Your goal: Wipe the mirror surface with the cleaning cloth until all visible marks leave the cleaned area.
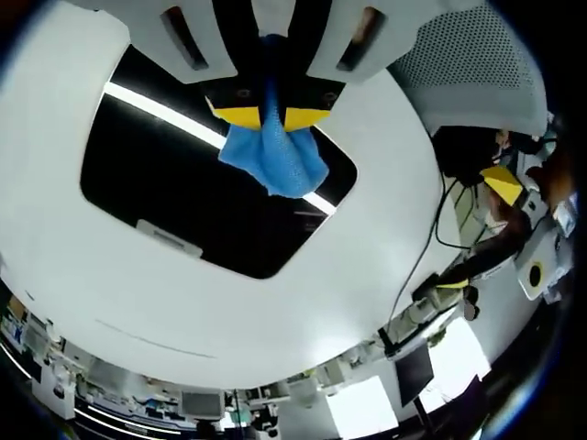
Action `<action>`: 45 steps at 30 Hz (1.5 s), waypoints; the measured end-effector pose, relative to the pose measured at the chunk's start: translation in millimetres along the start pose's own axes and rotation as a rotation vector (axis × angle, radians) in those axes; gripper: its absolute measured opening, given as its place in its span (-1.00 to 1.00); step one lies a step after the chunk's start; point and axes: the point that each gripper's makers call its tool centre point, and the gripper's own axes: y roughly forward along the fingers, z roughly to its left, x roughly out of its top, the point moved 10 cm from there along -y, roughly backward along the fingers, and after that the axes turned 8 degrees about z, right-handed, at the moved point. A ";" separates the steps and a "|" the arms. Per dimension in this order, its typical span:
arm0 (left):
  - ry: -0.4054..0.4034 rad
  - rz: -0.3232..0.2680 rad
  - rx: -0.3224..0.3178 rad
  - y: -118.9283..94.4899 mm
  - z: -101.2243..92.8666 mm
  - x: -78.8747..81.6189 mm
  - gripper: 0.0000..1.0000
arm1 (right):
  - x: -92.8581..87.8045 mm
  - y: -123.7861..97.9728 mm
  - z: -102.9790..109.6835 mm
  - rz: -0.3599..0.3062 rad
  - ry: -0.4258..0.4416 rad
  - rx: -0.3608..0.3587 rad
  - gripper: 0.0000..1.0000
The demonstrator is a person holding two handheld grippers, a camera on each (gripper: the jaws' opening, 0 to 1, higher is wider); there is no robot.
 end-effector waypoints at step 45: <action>-0.043 -0.012 0.021 -12.2 12.4 -6.2 1.00 | 37.5 24.7 44.2 0.044 -0.161 0.061 -0.97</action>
